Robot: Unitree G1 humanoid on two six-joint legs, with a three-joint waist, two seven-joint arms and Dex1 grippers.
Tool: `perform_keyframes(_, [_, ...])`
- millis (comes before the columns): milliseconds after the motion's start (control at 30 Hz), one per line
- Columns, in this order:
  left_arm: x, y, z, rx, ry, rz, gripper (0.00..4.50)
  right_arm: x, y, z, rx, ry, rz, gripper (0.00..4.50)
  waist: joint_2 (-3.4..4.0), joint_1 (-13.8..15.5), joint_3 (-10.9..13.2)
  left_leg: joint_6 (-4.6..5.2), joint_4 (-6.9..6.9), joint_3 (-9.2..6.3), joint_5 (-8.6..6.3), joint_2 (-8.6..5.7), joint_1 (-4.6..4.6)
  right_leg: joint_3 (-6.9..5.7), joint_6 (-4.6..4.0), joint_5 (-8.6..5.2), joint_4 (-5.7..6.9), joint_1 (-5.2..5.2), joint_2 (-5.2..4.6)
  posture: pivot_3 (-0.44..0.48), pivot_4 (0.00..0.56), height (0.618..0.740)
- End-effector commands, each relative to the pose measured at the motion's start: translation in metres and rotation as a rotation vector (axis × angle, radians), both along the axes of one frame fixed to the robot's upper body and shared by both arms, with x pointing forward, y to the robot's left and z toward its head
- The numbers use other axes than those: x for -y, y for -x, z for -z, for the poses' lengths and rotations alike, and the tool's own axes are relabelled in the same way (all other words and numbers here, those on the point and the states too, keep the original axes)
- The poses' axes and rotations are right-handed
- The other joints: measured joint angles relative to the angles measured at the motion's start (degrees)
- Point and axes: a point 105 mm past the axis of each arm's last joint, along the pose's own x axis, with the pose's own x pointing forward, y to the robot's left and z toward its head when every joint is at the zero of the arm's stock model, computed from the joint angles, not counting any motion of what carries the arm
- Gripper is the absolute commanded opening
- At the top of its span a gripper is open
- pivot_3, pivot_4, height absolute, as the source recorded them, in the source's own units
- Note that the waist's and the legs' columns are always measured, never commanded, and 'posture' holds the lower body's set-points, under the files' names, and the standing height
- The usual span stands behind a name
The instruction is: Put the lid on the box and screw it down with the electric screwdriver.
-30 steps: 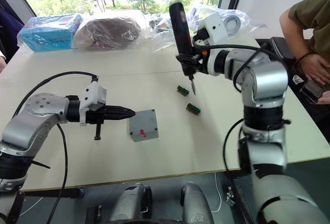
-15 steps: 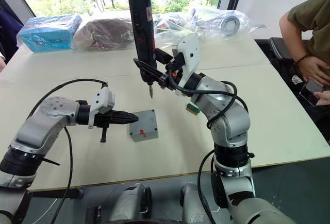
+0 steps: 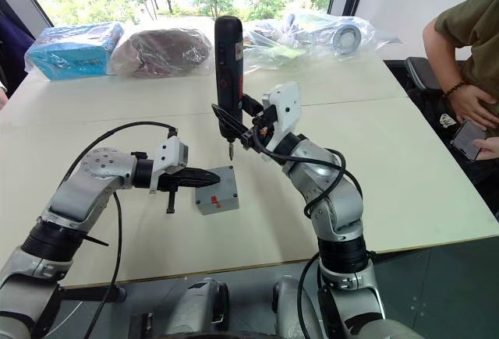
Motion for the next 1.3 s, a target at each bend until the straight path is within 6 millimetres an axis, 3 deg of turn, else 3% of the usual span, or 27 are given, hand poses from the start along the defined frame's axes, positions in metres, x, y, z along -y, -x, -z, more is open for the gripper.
perform_keyframes(33, [-0.007,0.001,0.015,-0.045,-0.057,-0.021,0.0,-0.004,0.01,-0.014,0.08,-0.032,-0.022,1.83,0.0,0.0,0.0,0.0,0.0,0.0,0.0,0.0,0.0,0.0,0.0,0.0,0.0,0.0,0.0,0.0,0.15,0.74])
perform_keyframes(800, [-0.011,0.003,0.016,-0.053,-0.066,-0.03,0.0,-0.005,0.006,0.01,0.103,0.069,-0.013,1.83,-0.01,0.01,-0.01,0.0,0.0,0.0,0.0,0.01,0.16,0.0,-0.01,0.0,-0.01,0.14,0.01,0.0,0.15,0.74])
perform_keyframes(933, [-0.012,0.002,0.016,-0.053,-0.066,-0.033,0.0,-0.008,0.008,0.02,0.098,0.114,-0.038,1.83,-0.03,0.05,-0.02,0.0,0.0,0.0,0.0,0.01,0.26,0.0,-0.01,-0.01,-0.01,0.24,0.01,0.0,0.15,0.74])
perform_keyframes(1300, [-0.011,0.003,0.023,-0.064,-0.077,-0.041,0.0,-0.016,0.01,0.071,-0.061,0.254,-0.127,1.83,-0.31,0.01,-0.4,0.02,-0.19,-0.05,-0.02,0.04,0.95,0.05,-0.14,-0.11,-0.03,0.8,0.0,0.0,0.15,0.74])
